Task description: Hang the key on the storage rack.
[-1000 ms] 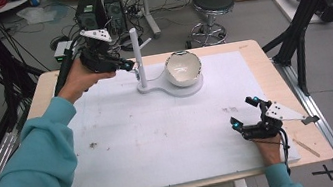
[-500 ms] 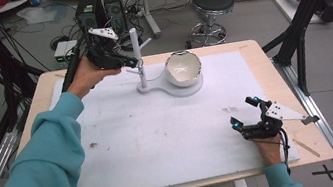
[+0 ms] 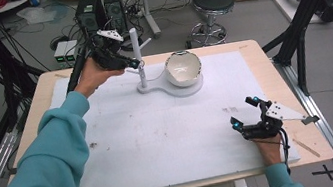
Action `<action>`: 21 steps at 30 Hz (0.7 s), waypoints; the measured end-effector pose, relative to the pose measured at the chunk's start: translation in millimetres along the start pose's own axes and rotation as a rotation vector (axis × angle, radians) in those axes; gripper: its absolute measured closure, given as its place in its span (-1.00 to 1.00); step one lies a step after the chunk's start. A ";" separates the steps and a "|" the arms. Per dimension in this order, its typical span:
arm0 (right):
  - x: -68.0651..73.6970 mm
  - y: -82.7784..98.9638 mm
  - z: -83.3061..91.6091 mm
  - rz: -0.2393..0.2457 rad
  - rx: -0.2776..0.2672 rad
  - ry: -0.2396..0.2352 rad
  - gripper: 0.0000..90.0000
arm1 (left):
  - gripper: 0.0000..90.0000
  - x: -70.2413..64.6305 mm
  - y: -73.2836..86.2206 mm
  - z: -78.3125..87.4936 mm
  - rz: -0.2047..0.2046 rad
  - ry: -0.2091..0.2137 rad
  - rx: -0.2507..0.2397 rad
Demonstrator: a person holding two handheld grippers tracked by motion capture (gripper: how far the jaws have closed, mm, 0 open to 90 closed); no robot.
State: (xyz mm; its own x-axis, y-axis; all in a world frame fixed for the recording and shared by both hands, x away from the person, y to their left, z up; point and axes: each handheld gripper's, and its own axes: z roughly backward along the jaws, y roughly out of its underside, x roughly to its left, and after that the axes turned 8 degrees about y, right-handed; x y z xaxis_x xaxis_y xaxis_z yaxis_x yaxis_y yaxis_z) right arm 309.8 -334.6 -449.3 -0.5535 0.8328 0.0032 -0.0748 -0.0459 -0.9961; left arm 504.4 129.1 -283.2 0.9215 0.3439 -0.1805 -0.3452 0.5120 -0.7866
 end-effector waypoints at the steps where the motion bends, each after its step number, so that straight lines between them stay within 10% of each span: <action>1: 0.0 0.0 0.0 0.000 0.000 0.000 -0.99 | 0.96 0.6 0.3 -0.9 -0.001 0.004 0.006; 21: -0.1 0.1 -0.1 0.000 -0.001 0.000 -0.99 | 0.96 12.6 4.9 -8.3 0.029 -0.025 0.008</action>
State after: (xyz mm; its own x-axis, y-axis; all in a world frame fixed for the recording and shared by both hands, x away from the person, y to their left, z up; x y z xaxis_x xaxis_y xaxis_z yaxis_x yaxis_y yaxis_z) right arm 310.0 -334.6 -449.3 -0.5538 0.8326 0.0029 -0.0737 -0.0455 -0.9962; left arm 515.8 129.4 -294.3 0.9061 0.3786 -0.1885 -0.3736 0.5074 -0.7765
